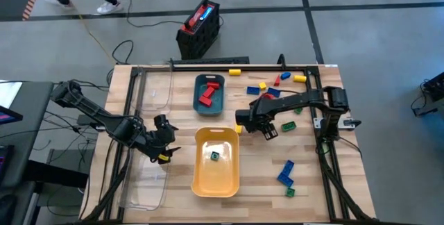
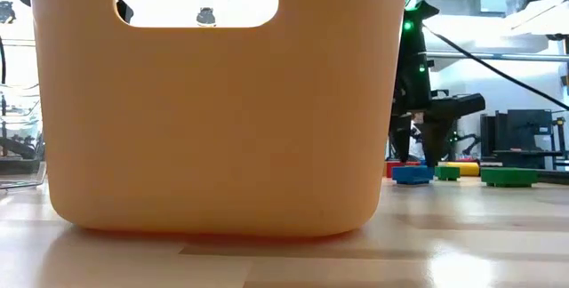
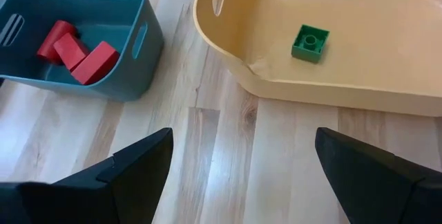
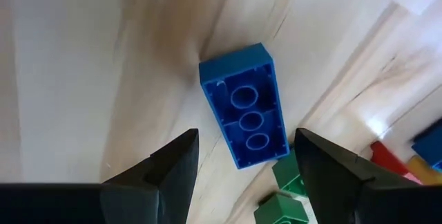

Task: Sort blocks
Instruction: Put the rectangular blue game piece into the bottom transparent bin

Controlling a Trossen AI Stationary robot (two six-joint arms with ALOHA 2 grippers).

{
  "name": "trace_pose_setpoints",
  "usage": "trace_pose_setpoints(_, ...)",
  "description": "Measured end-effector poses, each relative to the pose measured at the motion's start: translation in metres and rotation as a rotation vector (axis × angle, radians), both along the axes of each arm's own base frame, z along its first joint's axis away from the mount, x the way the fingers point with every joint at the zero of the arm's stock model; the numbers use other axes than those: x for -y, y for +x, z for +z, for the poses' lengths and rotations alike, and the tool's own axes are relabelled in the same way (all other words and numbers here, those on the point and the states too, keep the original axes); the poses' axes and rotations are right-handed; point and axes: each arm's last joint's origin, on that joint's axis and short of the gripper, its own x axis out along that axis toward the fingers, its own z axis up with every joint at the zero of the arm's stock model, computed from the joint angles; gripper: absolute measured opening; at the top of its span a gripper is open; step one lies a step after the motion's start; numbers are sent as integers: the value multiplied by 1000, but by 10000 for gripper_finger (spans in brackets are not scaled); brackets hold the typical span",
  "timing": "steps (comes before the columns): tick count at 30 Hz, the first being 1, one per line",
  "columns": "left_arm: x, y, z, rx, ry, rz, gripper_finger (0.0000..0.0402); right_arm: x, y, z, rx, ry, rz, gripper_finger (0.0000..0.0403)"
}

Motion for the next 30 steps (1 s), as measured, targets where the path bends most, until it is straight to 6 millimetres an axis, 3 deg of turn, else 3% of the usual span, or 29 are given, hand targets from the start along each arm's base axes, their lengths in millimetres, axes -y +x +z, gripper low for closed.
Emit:
trace_pose_setpoints(10, 0, 0, 0, -4, 1, 2, 347, 13, 1, -1, 16, 29, 16, 249)
trace_pose_setpoints(21, -1, -2, -1, -20, 12, 0, 347, 13, -7, -18, 24, 48, -26, 241)
trace_pose_setpoints(25, -1, -2, -1, -20, 11, 0, 347, 13, -6, -18, 40, 45, -39, 195)
trace_pose_setpoints(30, -1, -2, -1, -19, 4, 7, 347, 13, -5, -17, 52, 46, -76, 95)
